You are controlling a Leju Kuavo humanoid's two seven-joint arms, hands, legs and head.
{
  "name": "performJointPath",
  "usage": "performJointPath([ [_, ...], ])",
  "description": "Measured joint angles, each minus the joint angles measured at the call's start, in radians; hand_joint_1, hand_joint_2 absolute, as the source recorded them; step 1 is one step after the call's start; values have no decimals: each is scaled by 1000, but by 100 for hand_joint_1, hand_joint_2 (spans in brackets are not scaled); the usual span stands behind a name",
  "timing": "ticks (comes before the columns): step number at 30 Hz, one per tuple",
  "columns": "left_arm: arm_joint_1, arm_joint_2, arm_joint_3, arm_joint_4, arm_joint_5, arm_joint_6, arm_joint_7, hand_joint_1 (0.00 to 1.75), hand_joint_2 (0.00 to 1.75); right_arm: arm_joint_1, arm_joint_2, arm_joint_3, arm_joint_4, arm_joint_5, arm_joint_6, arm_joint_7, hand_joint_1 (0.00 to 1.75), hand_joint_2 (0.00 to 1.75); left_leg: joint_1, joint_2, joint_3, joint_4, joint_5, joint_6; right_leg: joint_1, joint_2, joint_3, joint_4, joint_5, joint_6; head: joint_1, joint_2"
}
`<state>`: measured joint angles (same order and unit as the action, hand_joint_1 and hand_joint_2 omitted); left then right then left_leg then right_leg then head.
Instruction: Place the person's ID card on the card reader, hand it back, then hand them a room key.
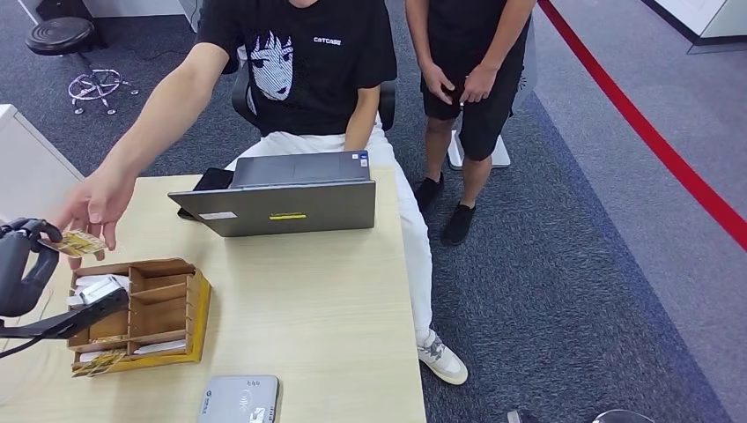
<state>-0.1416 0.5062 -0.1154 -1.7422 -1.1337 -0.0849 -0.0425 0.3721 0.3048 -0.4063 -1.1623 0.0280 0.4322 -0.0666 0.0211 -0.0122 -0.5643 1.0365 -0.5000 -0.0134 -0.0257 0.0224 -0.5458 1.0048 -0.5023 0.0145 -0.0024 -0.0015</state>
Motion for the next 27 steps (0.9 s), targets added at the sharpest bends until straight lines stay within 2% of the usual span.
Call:
performJointPath([
  [6, 0, -1, 15, 29, -1, 5, -4, 175, 175, 1, 0, 0, -1, -3, 2, 2, 0, 175, 0, 0, 0, 0, 0, 0, 0, 0, 0, 0, 0, 0, 0, 0],
  [7, 1, -1, 16, 32, -1, 6, -4, 141, 175, 1, 0, 0, -1, -4, 3, 1, 0, 175, 0, 0, 0, 0, 0, 0, 0, 0, 0, 0, 0, 0, 0, 0],
  [10, 1, -2, 19, 40, -3, 9, -7, 10, 175, 1, 0, -1, -1, -3, 8, 0, 0, 175, 0, 0, 0, 0, 0, 0, 0, 1, 0, 0, 0, 0, 0, 0],
  [11, 1, -2, 21, 42, -4, 11, -8, 0, 175, 1, 0, -1, -1, -2, 9, 0, 0, 175, 0, 0, 0, 0, 0, 0, 0, 1, 0, 0, 0, 0, 0, 0],
  [20, 27, -31, 49, 39, 10, 80, -39, 0, 175, 1, 0, -1, 2, -13, -10, -10, 0, 175, 0, 0, 0, 0, 0, 0, 0, 1, 0, 0, 0, 0, 0, 0],
  [23, 55, -63, 76, 8, 35, 140, -65, 0, 175, 5, 0, 3, 3, -36, -31, -17, 0, 175, 0, 0, 0, 0, 0, 0, 0, 1, 0, 0, 0, 0, 0, 0],
  [27, 112, -129, 128, -77, 86, 219, -111, 0, 175, 24, 0, 26, -9, -87, -60, -18, 0, 175, 0, 0, 0, 0, 0, 0, 0, 1, 0, 0, 0, 0, 0, 0],
])
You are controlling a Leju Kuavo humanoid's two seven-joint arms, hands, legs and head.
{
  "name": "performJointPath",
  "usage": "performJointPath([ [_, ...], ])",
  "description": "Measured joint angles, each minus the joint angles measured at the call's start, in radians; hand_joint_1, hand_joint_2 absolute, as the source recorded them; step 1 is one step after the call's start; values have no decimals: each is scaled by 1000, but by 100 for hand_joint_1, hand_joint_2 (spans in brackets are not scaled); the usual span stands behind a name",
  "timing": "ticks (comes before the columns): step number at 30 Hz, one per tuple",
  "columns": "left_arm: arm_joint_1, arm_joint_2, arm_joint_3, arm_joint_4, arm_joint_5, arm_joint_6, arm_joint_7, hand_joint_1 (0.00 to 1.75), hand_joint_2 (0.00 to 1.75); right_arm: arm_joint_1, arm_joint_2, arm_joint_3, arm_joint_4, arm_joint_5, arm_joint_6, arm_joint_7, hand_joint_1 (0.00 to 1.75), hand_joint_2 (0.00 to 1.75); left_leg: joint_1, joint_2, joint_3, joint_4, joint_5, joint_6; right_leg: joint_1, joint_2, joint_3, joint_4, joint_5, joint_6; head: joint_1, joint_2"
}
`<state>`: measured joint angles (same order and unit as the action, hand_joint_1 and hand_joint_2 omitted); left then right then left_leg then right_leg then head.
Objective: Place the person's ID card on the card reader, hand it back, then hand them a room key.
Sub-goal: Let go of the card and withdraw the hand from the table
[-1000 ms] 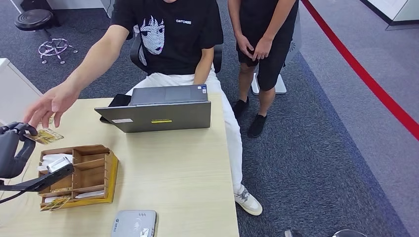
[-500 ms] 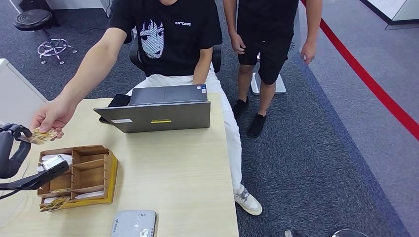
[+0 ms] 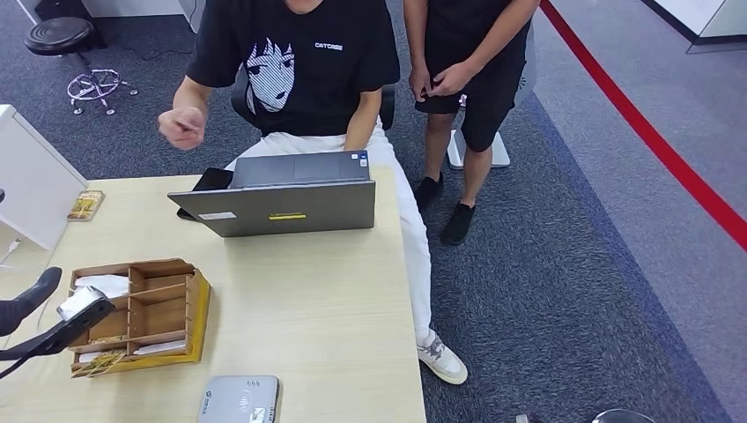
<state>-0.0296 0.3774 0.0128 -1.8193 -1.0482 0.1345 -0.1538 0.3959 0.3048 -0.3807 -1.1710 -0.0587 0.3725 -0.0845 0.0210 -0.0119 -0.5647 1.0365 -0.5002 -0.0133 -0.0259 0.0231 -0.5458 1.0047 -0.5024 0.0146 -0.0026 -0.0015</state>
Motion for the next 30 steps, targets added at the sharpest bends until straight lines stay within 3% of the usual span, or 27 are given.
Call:
performJointPath([
  [8, 193, -200, 154, -284, 261, 118, -189, 0, 175, 68, 0, 70, -90, -96, -54, 40, 0, 175, 0, 0, -1, 0, -2, 0, 0, 0, -1, -1, -1, 1, 0, 0],
  [14, 309, -376, 332, -439, 504, 87, -343, 0, 175, 110, 0, 89, -159, -139, -60, 69, 0, 175, 0, 0, -1, 0, -2, 0, 0, -1, -1, -1, -1, 1, 0, 0],
  [17, 325, -450, 409, -473, 562, 45, -373, 0, 175, 116, 0, 98, -179, -153, -77, 70, 0, 175, 0, 0, -1, 0, -2, 0, 0, -2, 0, -1, -1, 1, 0, 0],
  [22, 323, -599, 631, -484, 752, -119, -428, 0, 175, 135, 0, 107, -210, -201, -99, 72, 0, 175, 0, 0, 0, 0, -2, 1, 0, -1, 0, -1, -1, 1, 0, 0],
  [28, 315, -676, 765, -484, 769, -146, -441, 2, 175, 141, 0, 112, -227, -207, -101, 73, 0, 175, 0, 0, 0, 0, -2, 1, 0, -2, 0, -1, -1, 1, 0, 0],
  [29, 314, -682, 775, -484, 770, -147, -438, 42, 175, 141, 0, 113, -229, -208, -101, 73, 0, 175, 0, 0, 0, 0, -2, 1, 0, -2, 0, -1, -1, 1, 0, 0],
  [30, 312, -688, 784, -484, 776, -148, -428, 86, 175, 141, 0, 114, -230, -209, -102, 73, 40, 175, 0, 0, 0, 0, -2, 1, 0, -2, 0, -1, -1, 1, 0, 0],
])
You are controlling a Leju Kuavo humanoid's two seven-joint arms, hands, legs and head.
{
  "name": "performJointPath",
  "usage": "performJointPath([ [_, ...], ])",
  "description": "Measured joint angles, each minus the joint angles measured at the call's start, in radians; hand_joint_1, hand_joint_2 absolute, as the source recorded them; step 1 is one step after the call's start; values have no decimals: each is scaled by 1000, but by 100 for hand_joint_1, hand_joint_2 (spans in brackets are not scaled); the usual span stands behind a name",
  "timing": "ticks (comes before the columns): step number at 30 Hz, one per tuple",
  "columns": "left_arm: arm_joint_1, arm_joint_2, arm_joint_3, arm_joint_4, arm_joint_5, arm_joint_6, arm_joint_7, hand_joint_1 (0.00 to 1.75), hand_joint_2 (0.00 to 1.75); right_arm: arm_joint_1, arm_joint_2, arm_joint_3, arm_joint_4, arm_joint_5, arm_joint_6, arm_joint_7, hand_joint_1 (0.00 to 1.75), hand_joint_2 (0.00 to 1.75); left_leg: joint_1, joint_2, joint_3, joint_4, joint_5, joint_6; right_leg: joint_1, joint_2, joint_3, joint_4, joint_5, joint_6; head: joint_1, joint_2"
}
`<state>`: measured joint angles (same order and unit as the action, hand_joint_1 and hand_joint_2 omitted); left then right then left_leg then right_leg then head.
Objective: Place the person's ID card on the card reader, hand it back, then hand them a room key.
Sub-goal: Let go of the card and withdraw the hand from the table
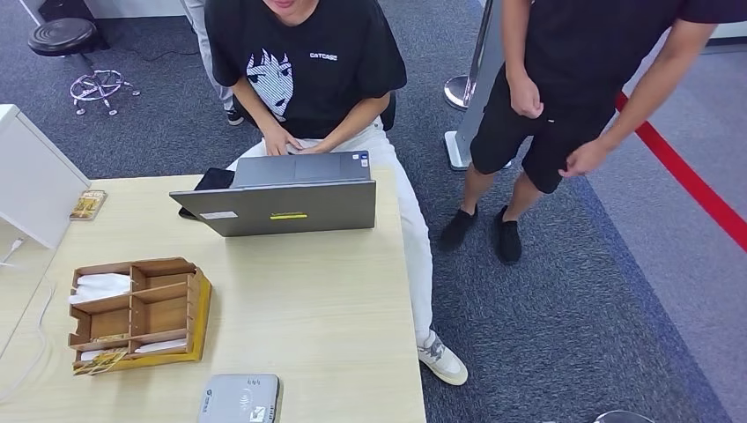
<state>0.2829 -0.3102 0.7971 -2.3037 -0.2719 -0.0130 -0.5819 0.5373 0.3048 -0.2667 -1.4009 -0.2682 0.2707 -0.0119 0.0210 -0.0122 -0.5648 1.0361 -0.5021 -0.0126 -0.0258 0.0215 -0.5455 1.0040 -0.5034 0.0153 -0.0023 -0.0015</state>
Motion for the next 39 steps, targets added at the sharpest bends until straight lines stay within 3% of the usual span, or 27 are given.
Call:
performJointPath([
  [2, 1, -9, 18, 1, 39, -2, 45, 171, 175, 0, 0, 1, -1, -12, -3, -1, 127, 175, 0, 0, 0, 0, 0, 0, 0, 0, 1, 0, 0, 0, 0, 0],
  [3, 4, -13, 29, 4, 71, -2, 75, 175, 175, 1, 0, 1, -2, -21, -3, -2, 171, 175, 0, 0, 0, 0, 0, 0, 0, 0, 1, 0, 0, 0, 0, 0],
  [9, 46, -29, 74, 114, 229, 71, 196, 175, 175, 5, 0, 0, -13, -119, 4, -20, 175, 175, 0, 0, 0, 0, 0, 0, 0, 0, 0, 0, 0, 0, 0, 0],
  [17, 54, -31, 74, 141, 249, 89, 212, 175, 175, 5, 0, -2, -14, -159, 9, -20, 175, 175, 0, 0, 0, 0, 0, 0, 0, 0, 0, 0, 0, 0, 0, 0],
  [19, 62, -33, 74, 182, 280, 100, 242, 175, 175, 4, 0, -8, -14, -232, 10, -16, 175, 175, 0, 0, 0, 0, 0, 0, 0, 0, 0, 0, 0, 0, 0, 0],
  [21, 75, -41, 74, 335, 360, 147, 342, 175, 175, -7, 0, -59, -6, -300, -66, 7, 175, 175, 0, 0, 0, 0, -1, 0, 0, 0, 0, 0, -1, 1, 0, 0],
  [22, 72, -45, 75, 459, 371, 179, 420, 154, 175, -24, 0, -108, 15, -253, -157, 49, 131, 175, 0, 0, 0, 0, -1, 0, 0, 0, 0, 0, -1, 1, 0, 0],
  [25, 45, -54, 82, 766, 320, 237, 627, 24, 175, -82, 0, -227, 100, -25, -390, 209, 0, 175, 0, 0, 1, 0, -1, 0, 0, 0, 0, -1, -1, 1, 0, 0],
  [26, 37, -55, 85, 804, 297, 235, 662, 0, 175, -93, 0, -236, 120, 40, -410, 257, 0, 175, 0, 0, 1, 0, -1, 0, 0, 0, 0, -1, -1, 1, 0, 0],
  [29, 15, -56, 94, 915, 228, 225, 787, 0, 175, -129, 0, -261, 186, 299, -411, 422, 0, 175, 0, 0, 2, 0, -1, 0, 0, 0, 0, -1, -1, 1, 0, 0],
  [31, 0, -51, 87, 996, 197, 220, 836, 0, 175, -153, -1, -268, 238, 412, -383, 474, 0, 175, 0, 0, 3, 0, -1, 0, 0, 0, 0, -1, -1, 1, 0, 0],
  [39, -44, -6, -25, 1216, 195, 184, 813, 0, 175, -219, -13, -223, 400, 419, -353, 412, 0, 175, 0, 0, 3, 0, 0, 0, 0, 0, 2, 0, 0, 0, 0, 0],
])
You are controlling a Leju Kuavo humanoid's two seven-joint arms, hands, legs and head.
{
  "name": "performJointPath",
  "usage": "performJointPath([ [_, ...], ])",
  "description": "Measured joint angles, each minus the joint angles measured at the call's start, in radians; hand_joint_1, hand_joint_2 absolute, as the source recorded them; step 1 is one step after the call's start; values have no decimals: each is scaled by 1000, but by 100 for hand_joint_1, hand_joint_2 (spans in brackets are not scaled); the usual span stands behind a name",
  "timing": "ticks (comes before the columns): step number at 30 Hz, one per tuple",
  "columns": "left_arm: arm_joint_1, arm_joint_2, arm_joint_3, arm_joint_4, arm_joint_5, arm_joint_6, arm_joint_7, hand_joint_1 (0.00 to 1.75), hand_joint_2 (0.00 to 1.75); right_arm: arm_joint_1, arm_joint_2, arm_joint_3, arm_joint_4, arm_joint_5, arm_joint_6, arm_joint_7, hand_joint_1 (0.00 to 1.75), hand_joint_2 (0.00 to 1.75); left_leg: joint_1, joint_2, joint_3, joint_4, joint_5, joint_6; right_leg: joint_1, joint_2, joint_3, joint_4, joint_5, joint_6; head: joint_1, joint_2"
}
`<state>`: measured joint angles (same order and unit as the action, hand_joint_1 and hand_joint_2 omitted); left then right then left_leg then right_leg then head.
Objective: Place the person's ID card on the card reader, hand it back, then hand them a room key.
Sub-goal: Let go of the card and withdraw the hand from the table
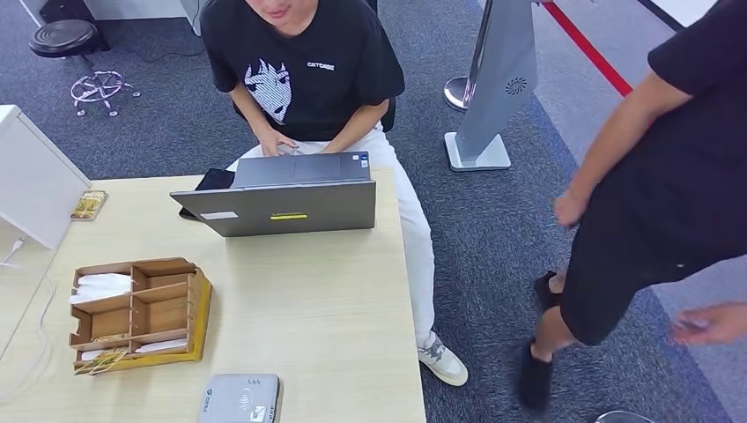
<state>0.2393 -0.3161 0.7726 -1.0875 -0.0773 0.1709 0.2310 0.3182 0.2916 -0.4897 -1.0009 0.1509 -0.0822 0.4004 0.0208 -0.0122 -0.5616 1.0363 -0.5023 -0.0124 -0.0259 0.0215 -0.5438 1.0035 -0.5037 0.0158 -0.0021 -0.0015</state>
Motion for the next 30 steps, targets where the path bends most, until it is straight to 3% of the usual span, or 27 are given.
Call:
performJointPath([
  [24, -53, 203, -499, 450, 53, -117, -160, 0, 175, -111, -185, 312, 396, -104, 56, -277, 0, 175, 0, 0, -1, 0, 0, 0, 0, 0, 1, 0, 0, 0, 0, 0],
  [28, -60, 236, -580, 516, 63, -137, -186, 0, 175, -127, -218, 366, 457, -121, 64, -323, 0, 0, 0, 0, -1, 0, 0, 0, 0, 0, 0, 0, 0, 0, 0, 0],
  [30, -63, 251, -618, 547, 67, -146, -199, 0, 175, -135, -233, 391, 485, -130, 68, -346, 0, 0, 0, 0, -1, 0, 0, 0, 0, 0, 0, 0, 0, 0, 0, 0],
])
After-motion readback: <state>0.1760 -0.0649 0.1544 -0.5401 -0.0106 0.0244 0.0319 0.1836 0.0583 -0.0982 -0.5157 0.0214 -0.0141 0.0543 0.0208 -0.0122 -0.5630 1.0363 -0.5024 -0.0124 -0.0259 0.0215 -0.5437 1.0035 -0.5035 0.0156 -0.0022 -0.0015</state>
